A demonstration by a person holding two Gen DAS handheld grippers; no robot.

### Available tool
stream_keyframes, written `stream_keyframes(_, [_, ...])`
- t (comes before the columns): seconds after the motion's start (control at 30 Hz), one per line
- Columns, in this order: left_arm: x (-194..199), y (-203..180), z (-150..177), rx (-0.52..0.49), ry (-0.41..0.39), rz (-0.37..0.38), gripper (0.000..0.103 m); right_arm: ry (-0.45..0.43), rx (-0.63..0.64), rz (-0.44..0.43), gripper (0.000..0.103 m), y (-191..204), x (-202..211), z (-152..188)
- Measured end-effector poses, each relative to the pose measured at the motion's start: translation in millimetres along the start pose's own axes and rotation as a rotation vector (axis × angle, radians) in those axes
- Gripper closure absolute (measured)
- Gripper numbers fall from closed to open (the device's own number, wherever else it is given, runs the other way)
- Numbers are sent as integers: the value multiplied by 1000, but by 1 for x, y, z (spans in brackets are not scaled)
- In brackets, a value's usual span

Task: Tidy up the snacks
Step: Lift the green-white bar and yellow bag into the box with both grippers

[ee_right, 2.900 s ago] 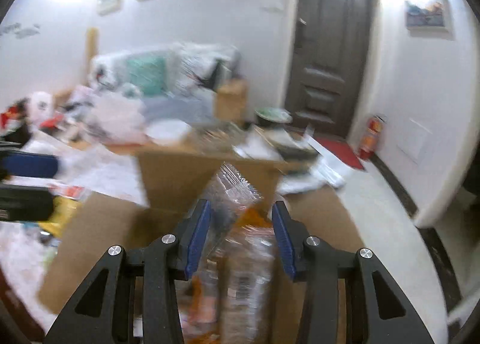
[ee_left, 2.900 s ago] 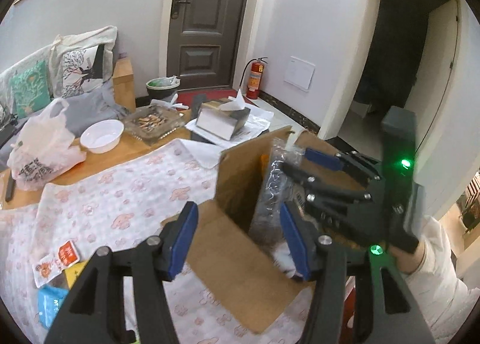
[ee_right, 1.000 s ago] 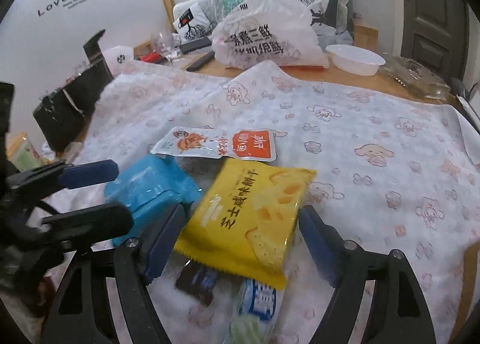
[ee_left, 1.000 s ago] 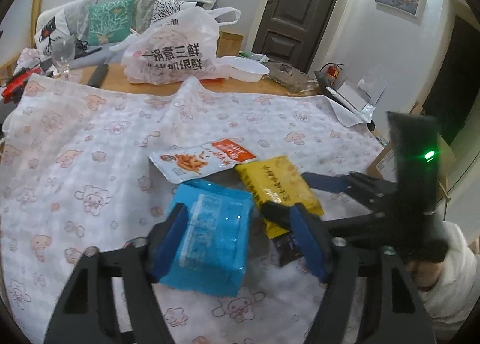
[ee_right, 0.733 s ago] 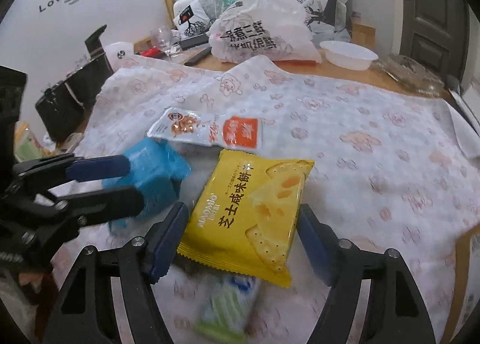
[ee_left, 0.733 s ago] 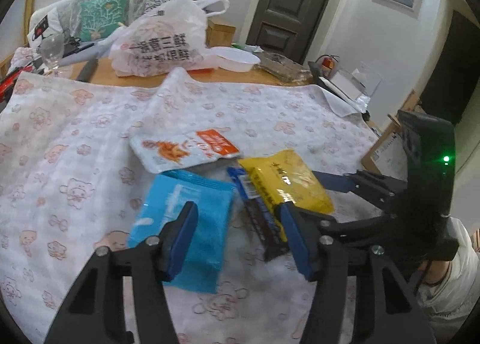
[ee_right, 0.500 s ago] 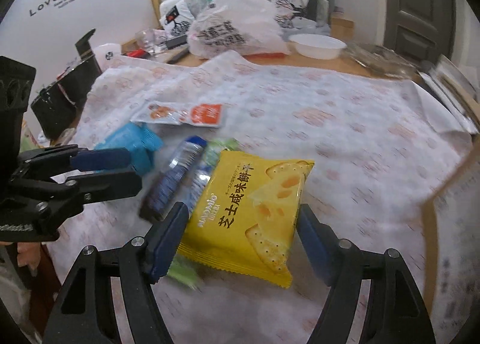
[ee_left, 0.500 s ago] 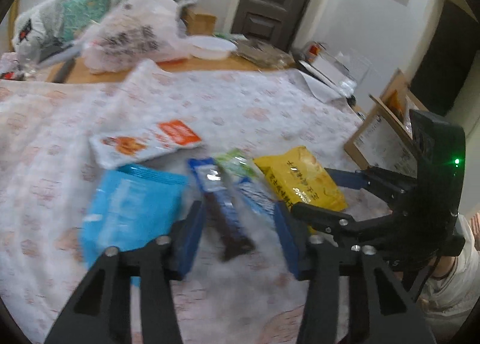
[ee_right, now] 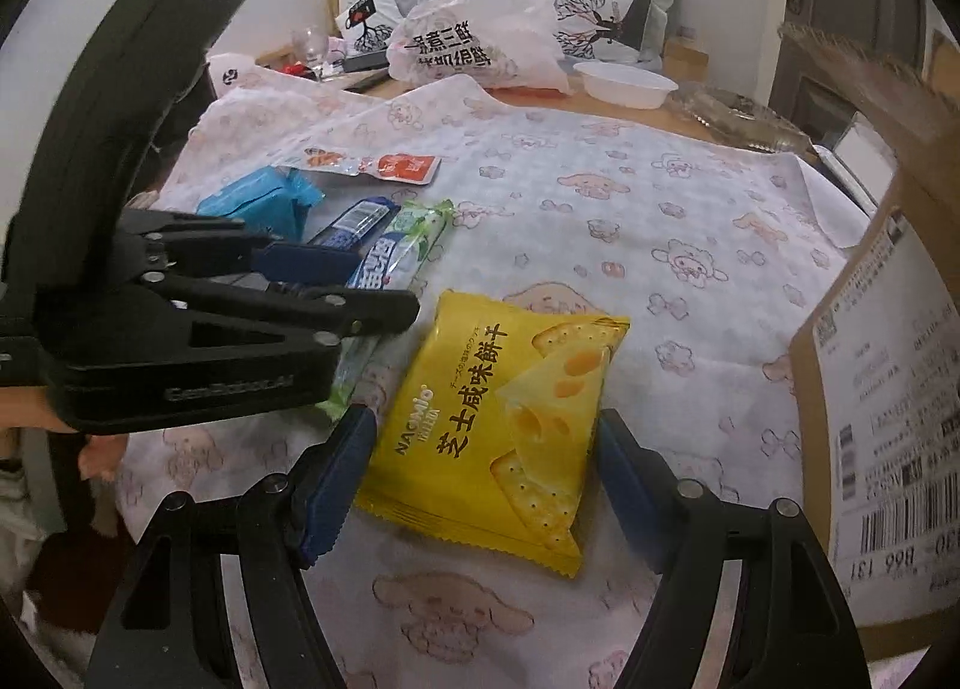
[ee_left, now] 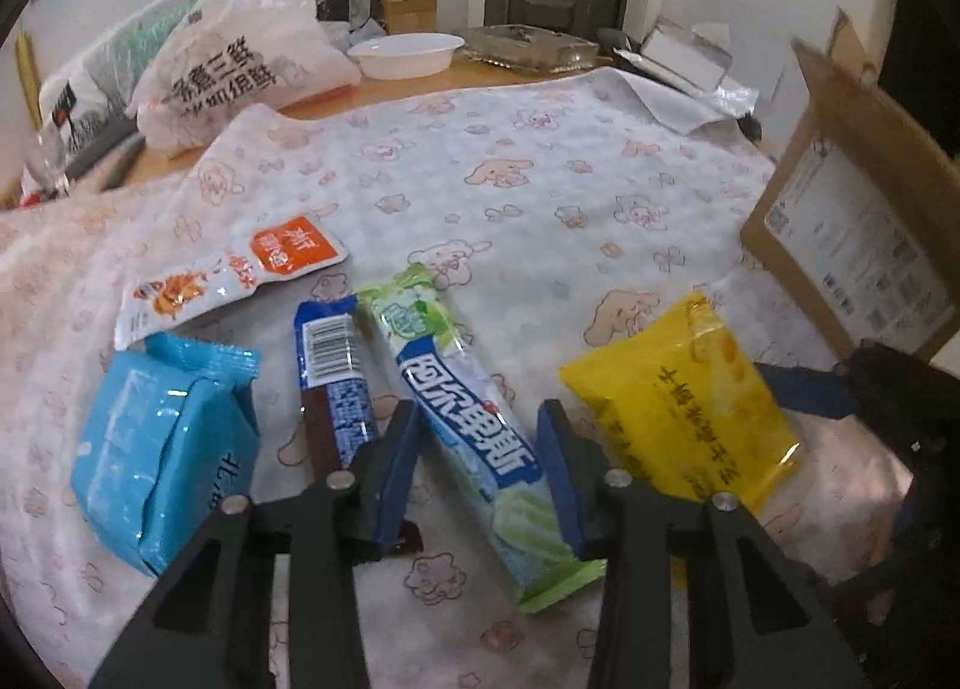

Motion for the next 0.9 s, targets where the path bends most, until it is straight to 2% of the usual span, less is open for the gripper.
stream_keyframes(0.1, [9, -1, 9, 1, 17, 43, 70, 1, 2, -23, 32, -1, 6, 7])
stream_keyframes(0.27, [22, -1, 30, -43, 56, 69, 72, 5, 12, -65, 32, 2, 17, 21])
stream_keyframes(0.37, [29, 2, 39, -43, 56, 50, 71, 10, 5, -36, 31, 2, 24, 27])
stream_keyframes(0.43, [30, 2, 41, -46, 49, 38, 71, 15, -24, -17, 26, 0, 27, 29])
stream_keyframes(0.53, [26, 1, 38, -40, 30, 19, 71, 4, -85, -12, 21, 0, 30, 32])
stream_keyframes(0.63, [20, 1, 31, -38, 0, -7, 72, -12, -124, 37, 21, 2, 25, 30])
stream_keyframes(0.7, [16, 0, 26, -48, -14, -10, 79, -20, -140, 49, 21, 4, 20, 28])
stream_keyframes(0.8, [15, -1, 24, -54, -16, -12, 80, -40, -109, 116, 35, 5, 17, 25])
stream_keyframes(0.9, [18, 2, 25, -44, -17, -6, 80, -44, -101, 115, 36, 5, 18, 25])
Point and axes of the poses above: each gripper's, at about its wrist camera, not at the fingertips, and x roughly against the way its jaws point, y to its left, z to its underside, the point moved 5 cm from there along -x, roughly the way its jaws point, and after that the axes turned 15 degrees about z, right-handed, at the moved point
